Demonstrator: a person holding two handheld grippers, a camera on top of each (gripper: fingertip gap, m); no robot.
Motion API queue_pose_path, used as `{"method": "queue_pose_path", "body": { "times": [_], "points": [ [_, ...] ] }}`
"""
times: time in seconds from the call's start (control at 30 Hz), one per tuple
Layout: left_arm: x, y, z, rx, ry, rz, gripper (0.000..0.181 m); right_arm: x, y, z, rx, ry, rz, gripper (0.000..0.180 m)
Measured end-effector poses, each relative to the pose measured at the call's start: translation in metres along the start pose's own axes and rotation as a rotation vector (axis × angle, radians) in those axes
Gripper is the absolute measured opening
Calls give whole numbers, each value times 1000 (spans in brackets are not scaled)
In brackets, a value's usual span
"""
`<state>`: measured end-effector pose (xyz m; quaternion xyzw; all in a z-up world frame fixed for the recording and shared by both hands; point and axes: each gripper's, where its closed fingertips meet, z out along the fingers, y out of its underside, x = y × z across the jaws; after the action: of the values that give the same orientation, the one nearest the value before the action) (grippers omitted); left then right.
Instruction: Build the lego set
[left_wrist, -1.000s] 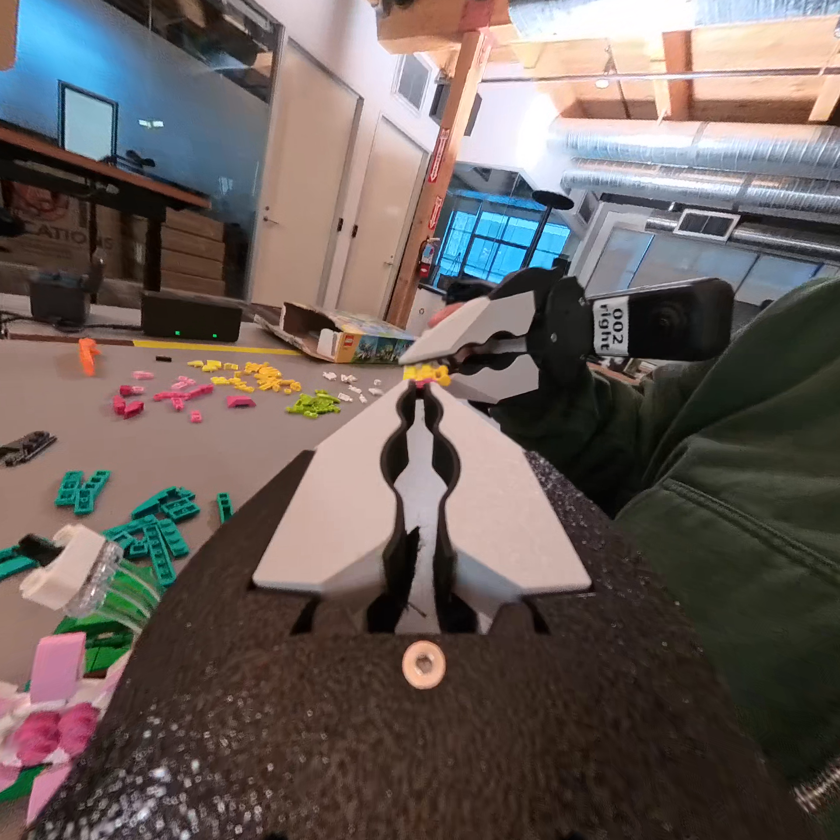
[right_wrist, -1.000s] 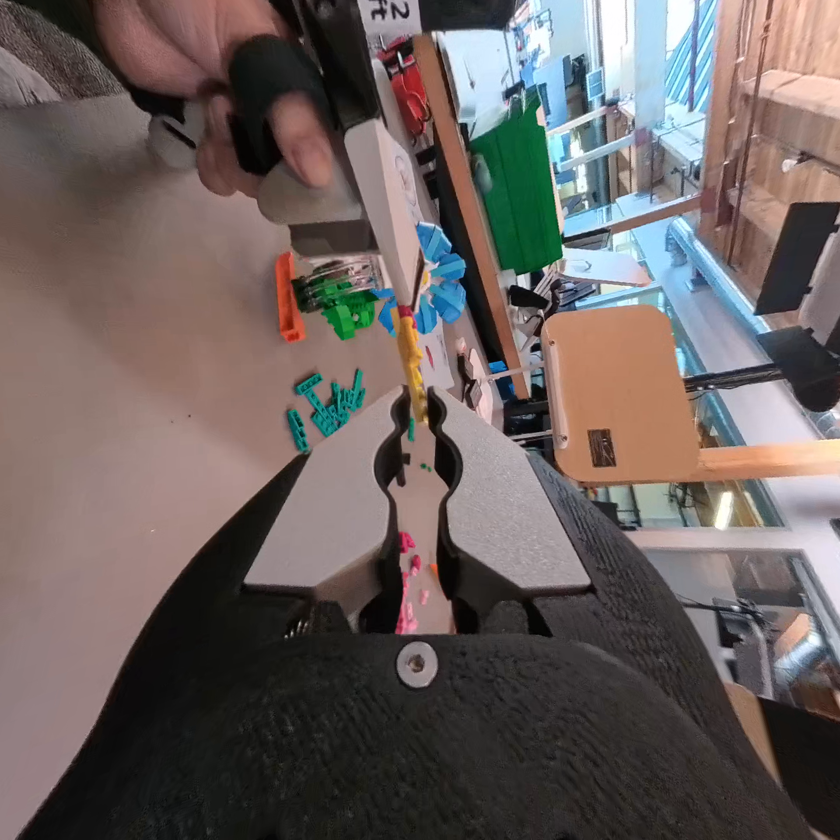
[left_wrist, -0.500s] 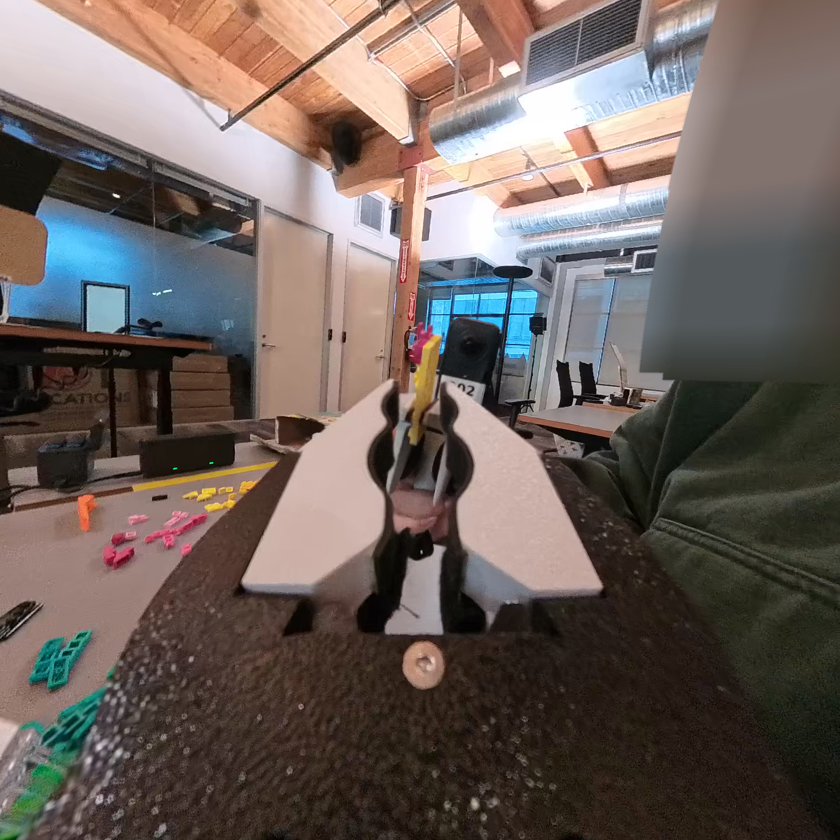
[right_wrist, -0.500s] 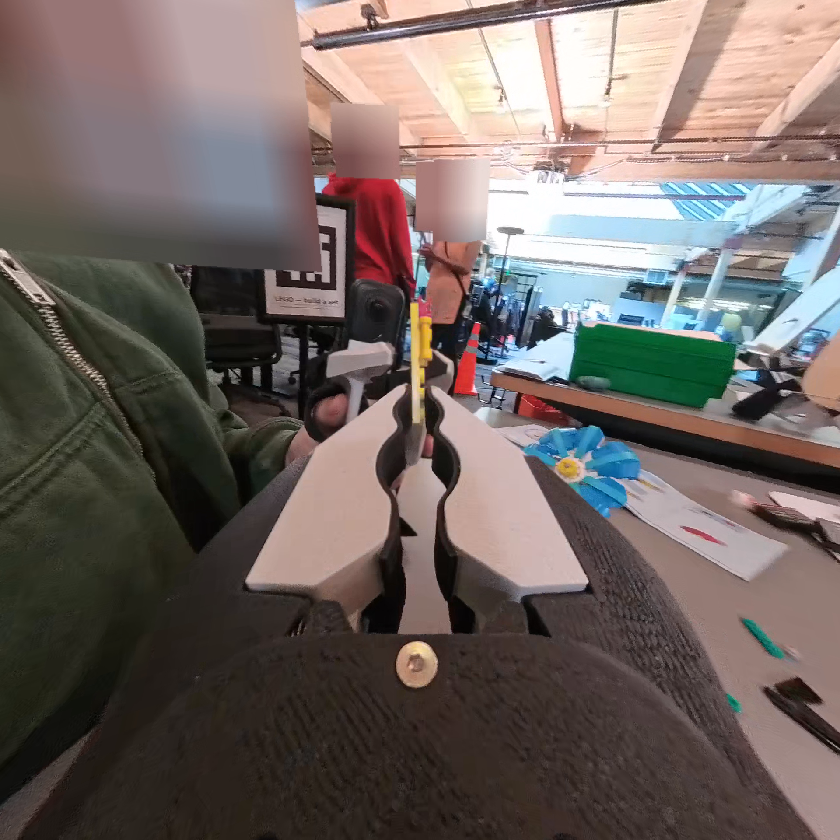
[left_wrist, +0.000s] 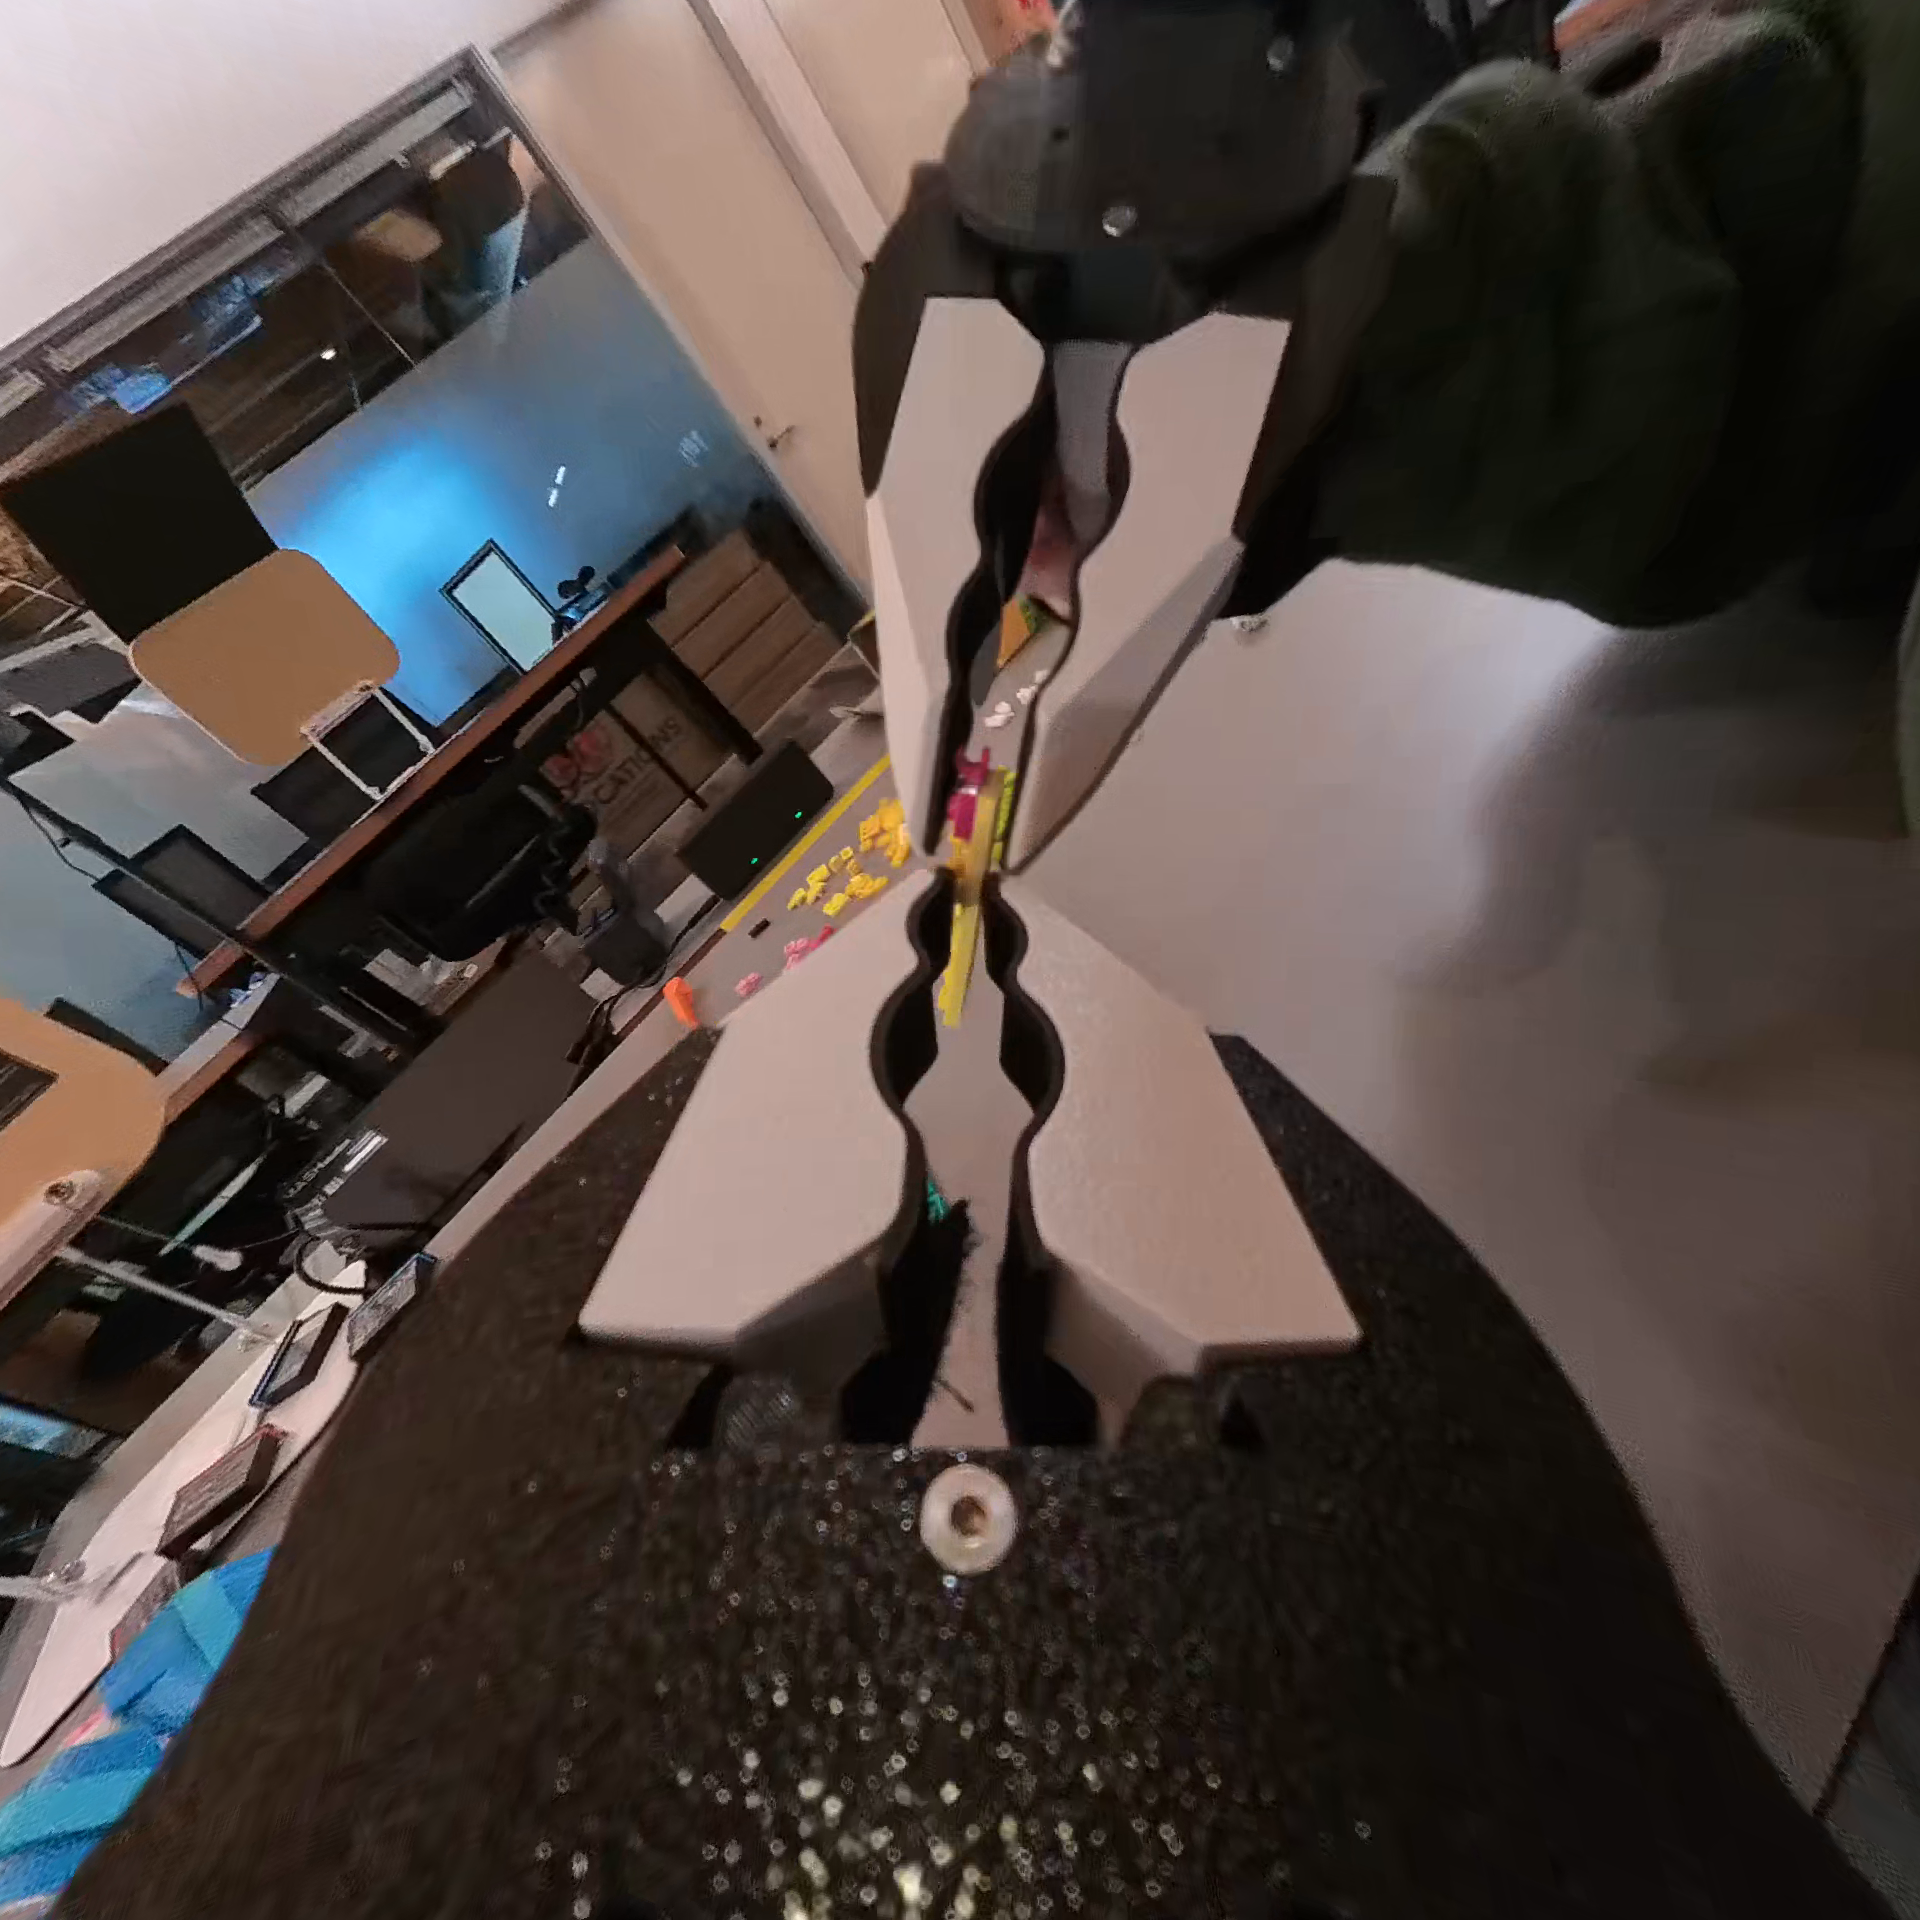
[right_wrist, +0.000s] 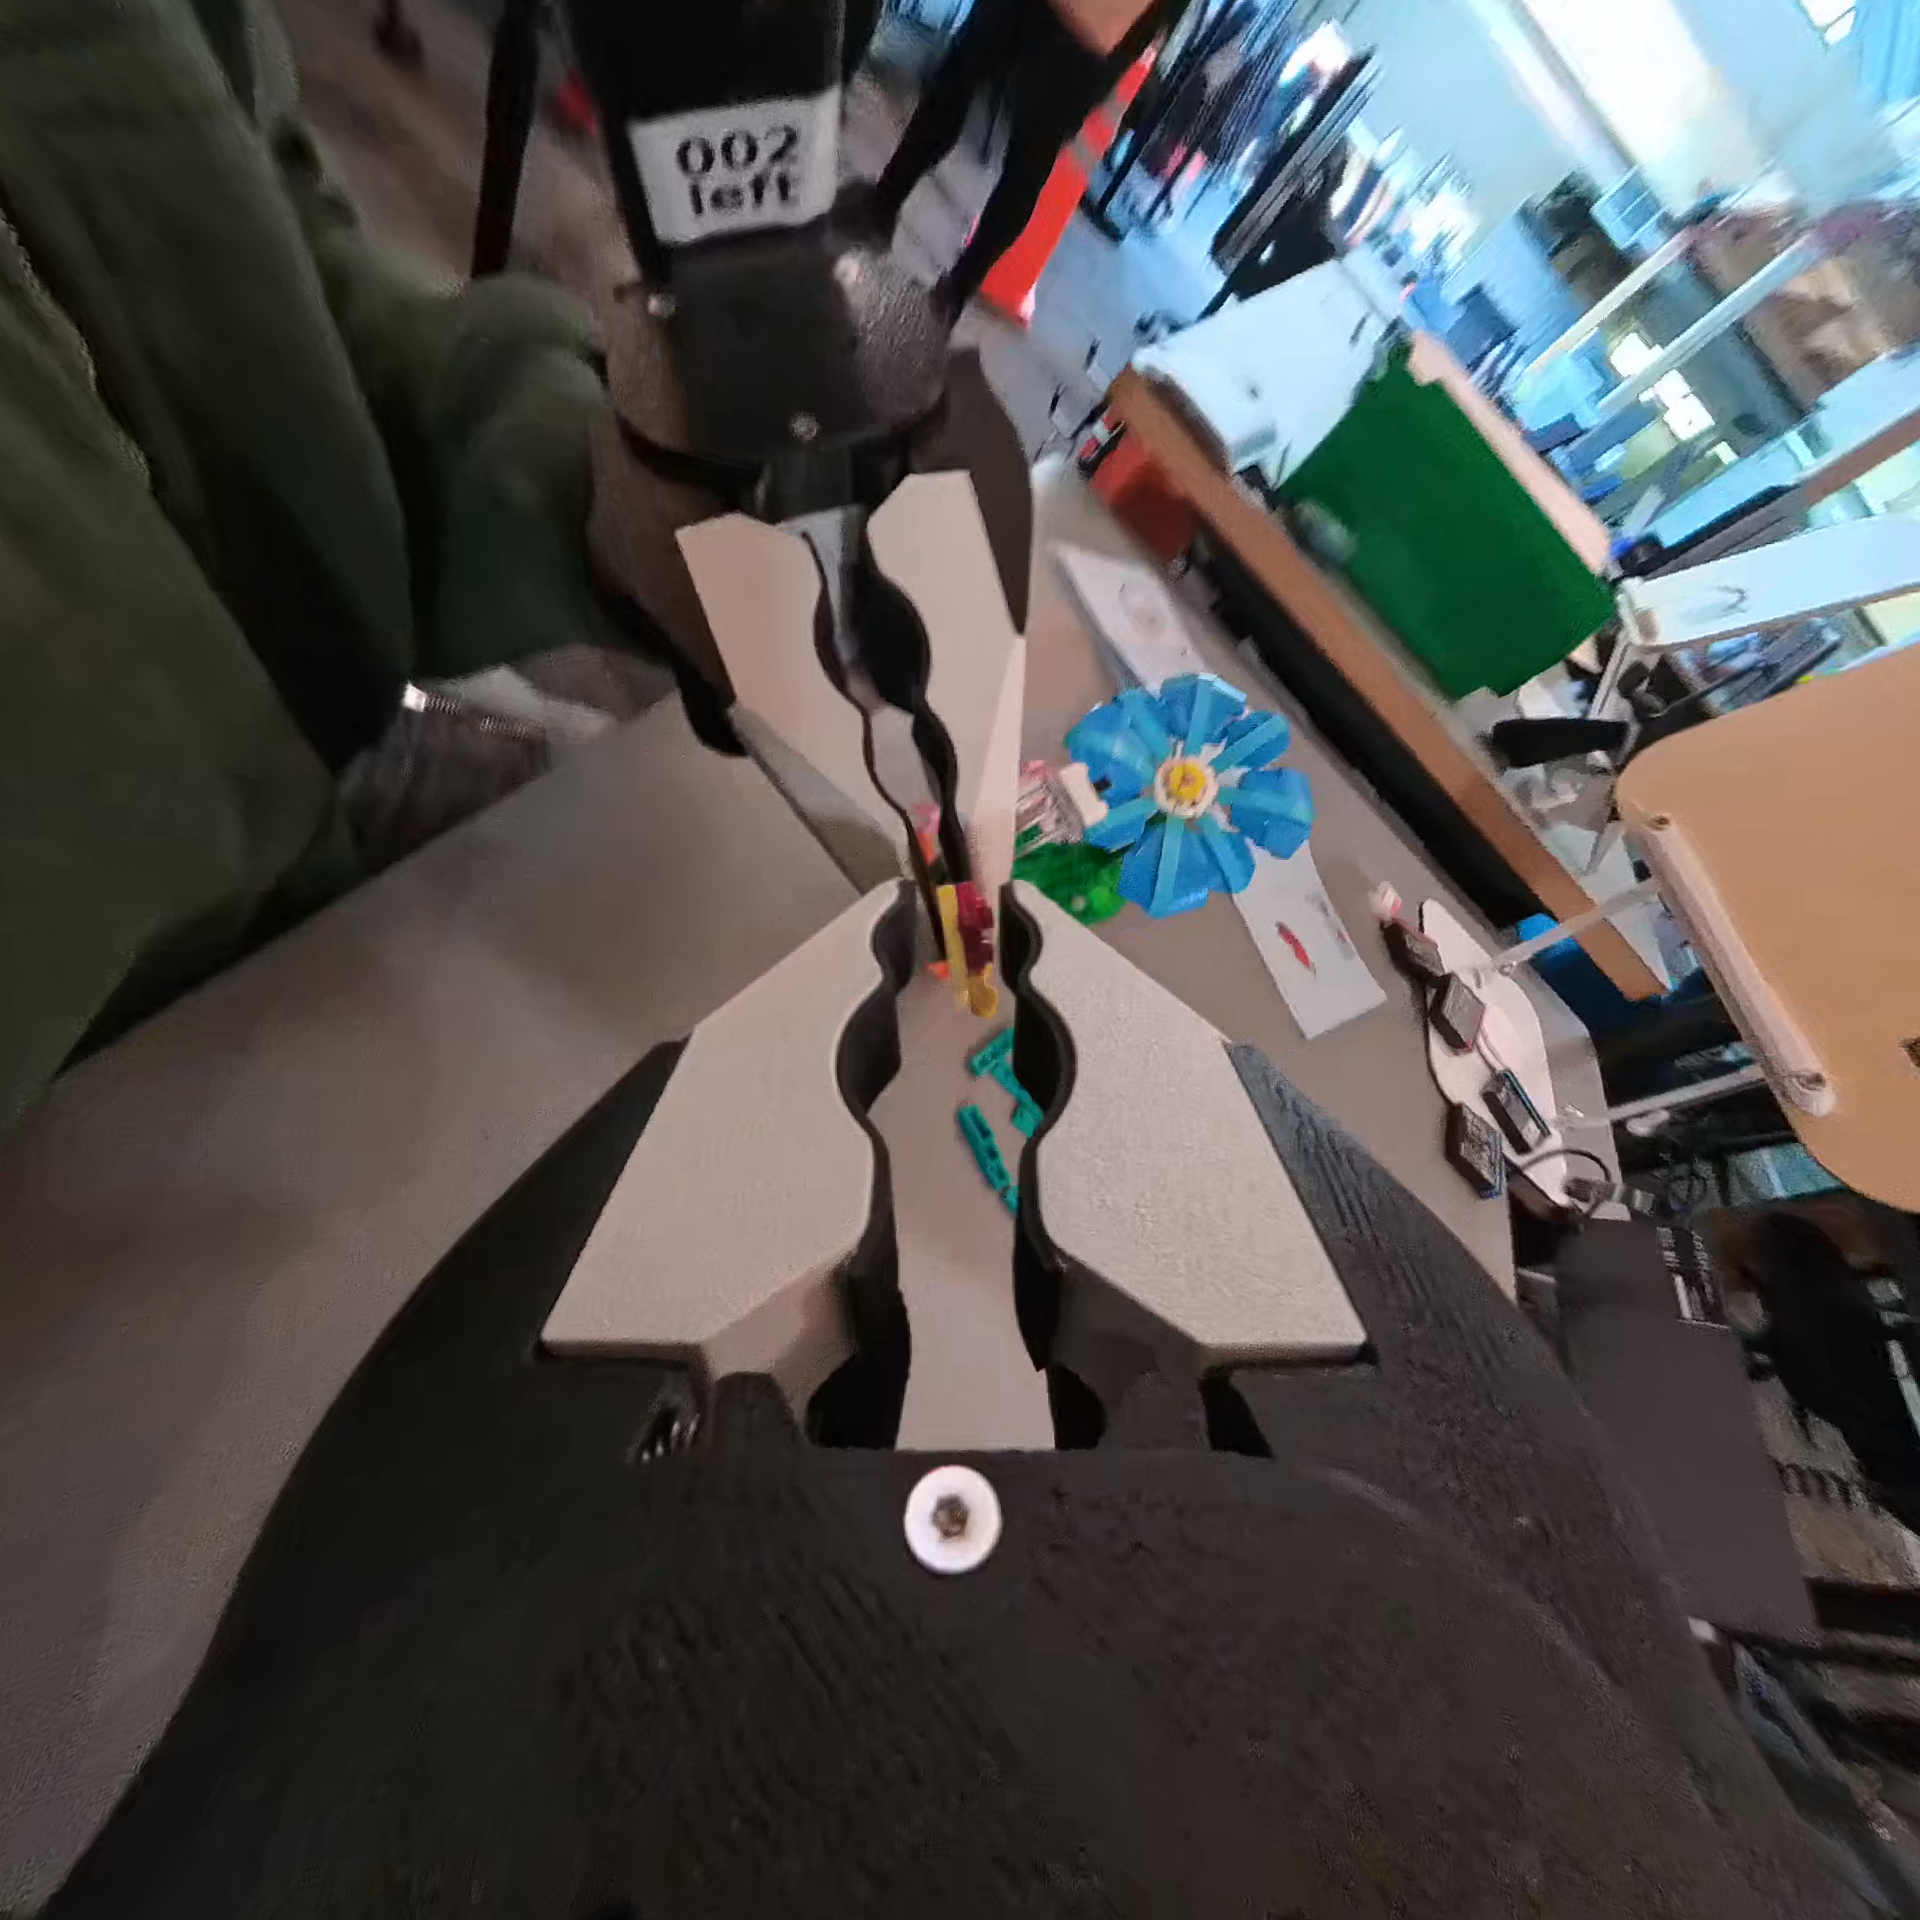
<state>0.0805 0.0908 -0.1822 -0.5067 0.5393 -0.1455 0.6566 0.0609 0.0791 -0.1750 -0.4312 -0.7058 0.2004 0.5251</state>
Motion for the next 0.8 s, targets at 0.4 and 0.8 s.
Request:
{"method": "queue_pose_path", "body": {
  "times": [0.4, 0.8],
  "points": [
    [4, -27, -12, 306, 164, -404, 22, 3, -34, -42, 500, -86, 231, 6],
    [10, -43, -9, 422, 233, -465, 3, 3, -34, -52, 634, -127, 325, 6]
  ]
}}
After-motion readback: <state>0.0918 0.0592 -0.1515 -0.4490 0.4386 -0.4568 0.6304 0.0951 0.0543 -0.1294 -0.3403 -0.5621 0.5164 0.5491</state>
